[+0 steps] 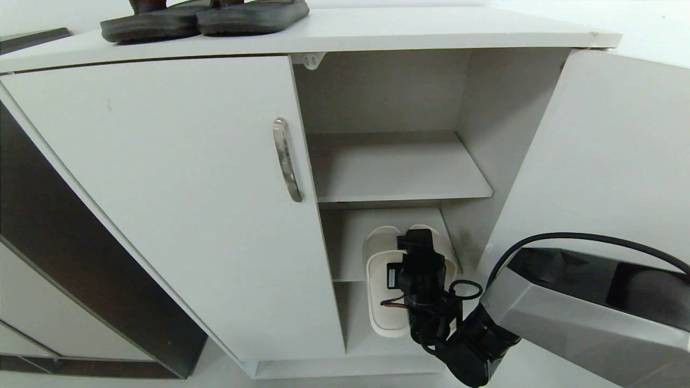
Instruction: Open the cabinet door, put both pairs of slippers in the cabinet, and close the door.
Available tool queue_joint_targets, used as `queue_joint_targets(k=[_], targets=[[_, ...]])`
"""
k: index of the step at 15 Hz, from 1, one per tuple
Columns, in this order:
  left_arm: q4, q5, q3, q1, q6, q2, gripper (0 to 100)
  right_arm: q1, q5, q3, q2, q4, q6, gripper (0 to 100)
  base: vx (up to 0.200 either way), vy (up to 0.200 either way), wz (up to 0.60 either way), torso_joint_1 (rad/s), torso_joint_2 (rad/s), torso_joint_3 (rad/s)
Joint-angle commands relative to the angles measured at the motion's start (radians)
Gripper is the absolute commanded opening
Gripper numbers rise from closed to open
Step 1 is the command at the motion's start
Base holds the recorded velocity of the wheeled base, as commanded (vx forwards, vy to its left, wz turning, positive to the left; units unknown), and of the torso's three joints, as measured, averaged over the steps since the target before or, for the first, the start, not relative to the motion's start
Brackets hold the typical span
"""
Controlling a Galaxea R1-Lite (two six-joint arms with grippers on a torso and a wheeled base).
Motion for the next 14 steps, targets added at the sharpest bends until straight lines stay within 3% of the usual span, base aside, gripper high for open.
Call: queue_joint_targets(k=[1, 8, 11, 14], targets=[[0.001, 0.0, 0.0, -0.001, 0.0, 0.002, 0, -0.009, 0.0, -0.039, 0.032, -0.001, -0.011, 0, 0.0, 0.0, 0.0, 0.0, 0.0, 0.0], [0.001, 0.0, 0.0, -0.001, 0.0, 0.002, 0, -0.075, 0.029, -0.276, 0.156, 0.015, -0.073, 0, 0.0, 0.0, 0.0, 0.0, 0.0, 0.0], [0.002, 0.0, 0.0, -0.001, 0.0, 0.002, 0, -0.105, 0.046, -0.433, 0.173, 0.139, -0.073, 0, 0.0, 0.0, 0.0, 0.0, 0.0, 0.0], [0.001, 0.0, 0.0, -0.001, 0.0, 0.002, 0, -0.113, 0.098, -0.508, 0.179, 0.208, -0.074, 0, 0.0, 0.0, 0.0, 0.0, 0.0, 0.0]])
